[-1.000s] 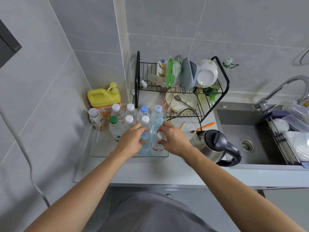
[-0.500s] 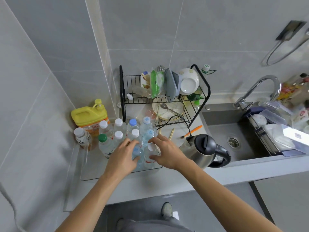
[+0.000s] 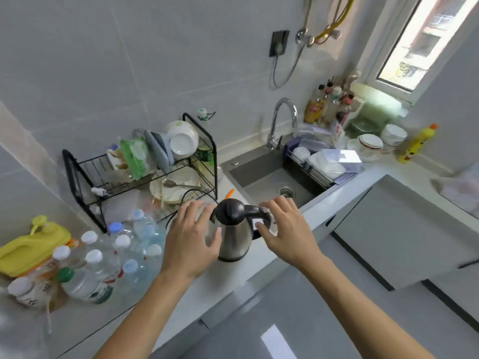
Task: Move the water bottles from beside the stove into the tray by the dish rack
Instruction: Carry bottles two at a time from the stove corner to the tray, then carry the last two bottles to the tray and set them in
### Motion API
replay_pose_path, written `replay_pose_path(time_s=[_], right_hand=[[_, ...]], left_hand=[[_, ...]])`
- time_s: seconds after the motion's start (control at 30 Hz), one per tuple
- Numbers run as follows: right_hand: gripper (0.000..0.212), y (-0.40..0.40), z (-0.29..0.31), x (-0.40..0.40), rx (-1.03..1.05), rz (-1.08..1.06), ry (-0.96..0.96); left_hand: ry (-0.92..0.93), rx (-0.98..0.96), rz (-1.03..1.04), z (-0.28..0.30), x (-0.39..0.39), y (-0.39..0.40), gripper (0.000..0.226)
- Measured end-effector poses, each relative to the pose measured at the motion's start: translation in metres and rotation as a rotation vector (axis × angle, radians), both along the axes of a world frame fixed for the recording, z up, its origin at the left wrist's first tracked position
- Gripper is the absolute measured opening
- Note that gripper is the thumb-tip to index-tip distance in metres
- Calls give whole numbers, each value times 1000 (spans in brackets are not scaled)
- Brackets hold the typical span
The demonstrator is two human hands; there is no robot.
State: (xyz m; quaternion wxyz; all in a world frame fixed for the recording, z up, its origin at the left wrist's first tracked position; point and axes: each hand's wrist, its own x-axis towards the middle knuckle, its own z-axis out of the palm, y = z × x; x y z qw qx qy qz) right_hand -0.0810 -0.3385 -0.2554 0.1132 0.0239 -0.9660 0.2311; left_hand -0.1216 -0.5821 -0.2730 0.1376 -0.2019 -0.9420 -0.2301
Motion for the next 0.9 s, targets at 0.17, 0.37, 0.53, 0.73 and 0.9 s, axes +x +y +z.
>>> replay_pose_path(time_s=[0.17, 0.37, 0.53, 0.73, 0.9], right_hand=[[57, 147, 4, 81, 34, -254, 35], [59, 314, 8, 189, 27, -539, -4], [65, 412, 5, 274, -2, -757, -26], [69, 509, -10, 365, -74, -1039, -12], [75, 600, -22, 423, -83, -1227, -5]], left_hand=[[-49, -116, -184, 13, 22, 159, 63], [-82, -160, -411, 21, 76, 357, 67], [-61, -181, -626, 28, 129, 492, 69], [-33, -240, -882, 24, 187, 641, 74], [-31, -198, -1083, 18, 228, 776, 70]])
